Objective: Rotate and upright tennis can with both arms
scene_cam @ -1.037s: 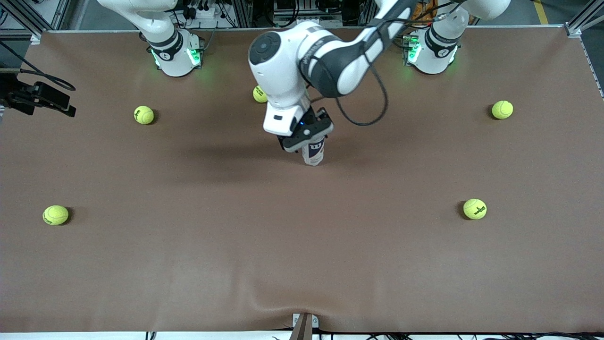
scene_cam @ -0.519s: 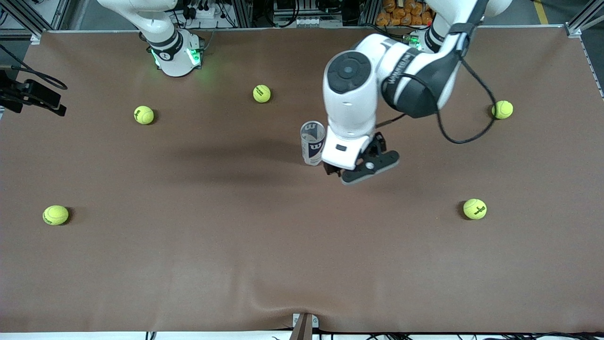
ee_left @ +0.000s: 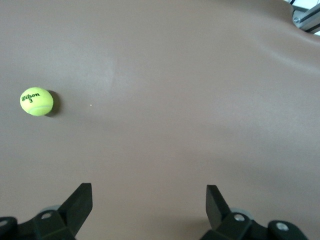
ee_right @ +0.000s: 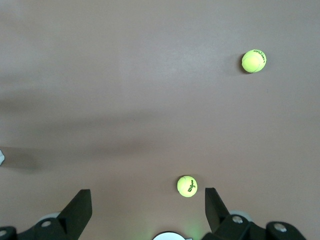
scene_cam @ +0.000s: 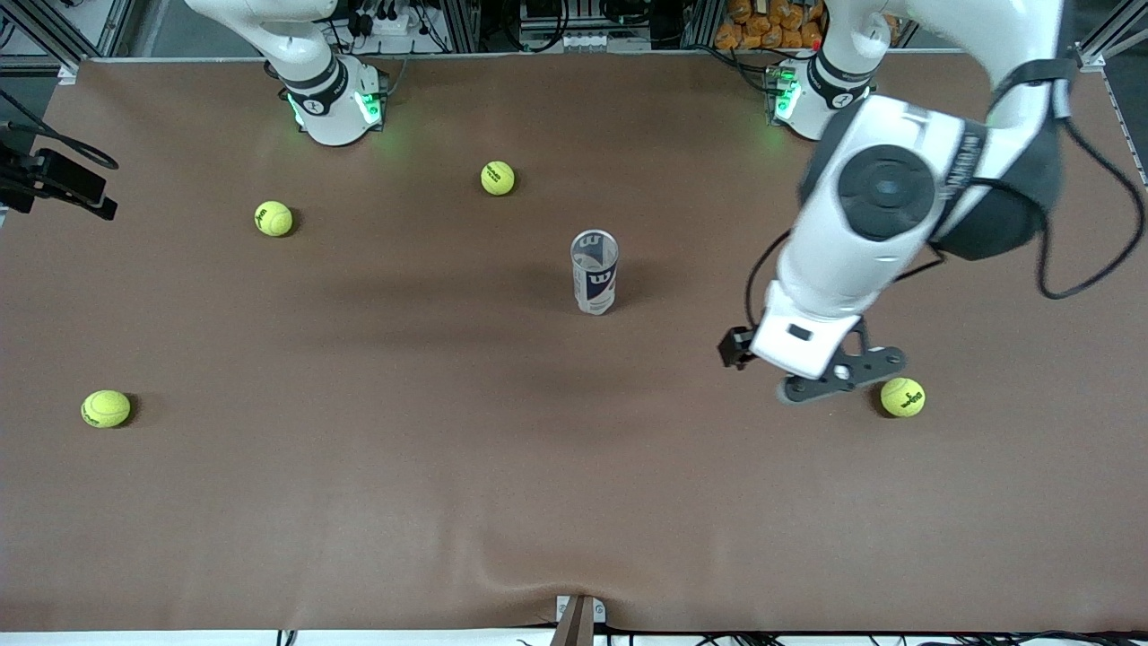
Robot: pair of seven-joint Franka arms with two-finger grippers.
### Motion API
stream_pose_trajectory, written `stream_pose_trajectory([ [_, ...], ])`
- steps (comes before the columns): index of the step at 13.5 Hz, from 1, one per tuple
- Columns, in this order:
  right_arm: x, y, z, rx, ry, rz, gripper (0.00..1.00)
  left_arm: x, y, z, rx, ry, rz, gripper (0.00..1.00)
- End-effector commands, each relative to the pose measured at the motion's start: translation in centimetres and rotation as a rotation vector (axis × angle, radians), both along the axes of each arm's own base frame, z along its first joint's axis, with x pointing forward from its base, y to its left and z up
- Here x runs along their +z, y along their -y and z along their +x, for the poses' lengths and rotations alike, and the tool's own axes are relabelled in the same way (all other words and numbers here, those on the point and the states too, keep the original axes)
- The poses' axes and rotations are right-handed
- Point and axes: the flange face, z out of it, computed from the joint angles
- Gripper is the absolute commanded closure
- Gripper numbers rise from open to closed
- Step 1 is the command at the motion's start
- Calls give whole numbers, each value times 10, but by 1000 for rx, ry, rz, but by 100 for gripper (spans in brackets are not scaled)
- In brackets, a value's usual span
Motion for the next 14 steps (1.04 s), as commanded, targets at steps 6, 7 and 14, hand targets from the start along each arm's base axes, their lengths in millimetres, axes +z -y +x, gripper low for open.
stream_pose_trajectory([
  [6,5,2,-3,1,6,-2,0,61,-114,-7,-135,-64,-25,0],
  [7,5,2,-3,1,6,-1,0,66,-126,-9,-151,-72,-24,0],
  [14,4,1,-2,6,4,0,0,90,-169,-84,-176,-135,-9,0],
])
